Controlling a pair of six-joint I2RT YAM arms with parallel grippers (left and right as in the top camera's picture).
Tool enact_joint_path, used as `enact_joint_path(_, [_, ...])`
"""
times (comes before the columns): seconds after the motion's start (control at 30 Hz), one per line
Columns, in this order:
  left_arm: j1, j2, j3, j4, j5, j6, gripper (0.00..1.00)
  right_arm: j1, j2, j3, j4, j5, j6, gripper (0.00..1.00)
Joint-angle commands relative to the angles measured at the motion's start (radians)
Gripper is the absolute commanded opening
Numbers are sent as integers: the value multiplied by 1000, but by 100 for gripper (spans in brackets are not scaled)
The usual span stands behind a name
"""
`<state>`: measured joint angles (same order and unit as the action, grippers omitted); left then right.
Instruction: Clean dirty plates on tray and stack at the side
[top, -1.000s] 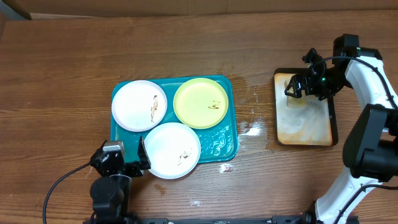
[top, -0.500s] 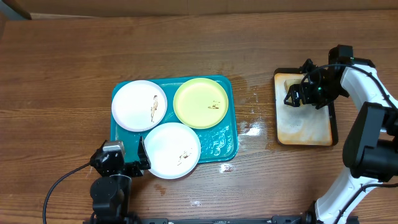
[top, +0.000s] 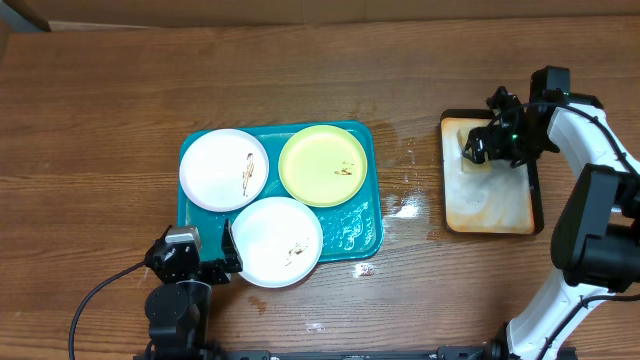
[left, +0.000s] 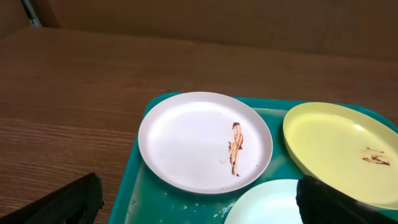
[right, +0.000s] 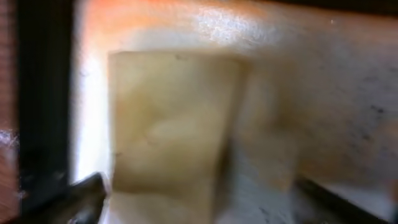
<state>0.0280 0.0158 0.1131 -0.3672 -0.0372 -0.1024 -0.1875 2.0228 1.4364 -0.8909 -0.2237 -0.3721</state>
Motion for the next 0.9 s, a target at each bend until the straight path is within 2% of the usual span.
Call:
enact_joint_path(0.0, [6,-11,-5,5,5,-6,100,-3,3,-3,3,88,-5,100])
enact_joint_path(0.5, [6,-11,-5,5,5,-6,100,171,3,-3,-3,167,6,100])
enact_joint_path(0.73, [6,-11,-5,5,5,-6,100,134,3,-3,-27,171,36,99])
enact_joint_path(0.8, [6,-11,-5,5,5,-6,100,115,3,-3,-27,171,47,92])
enact_joint_path(0.87, [6,-11,-5,5,5,-6,100,103,3,-3,-23,171,55,79])
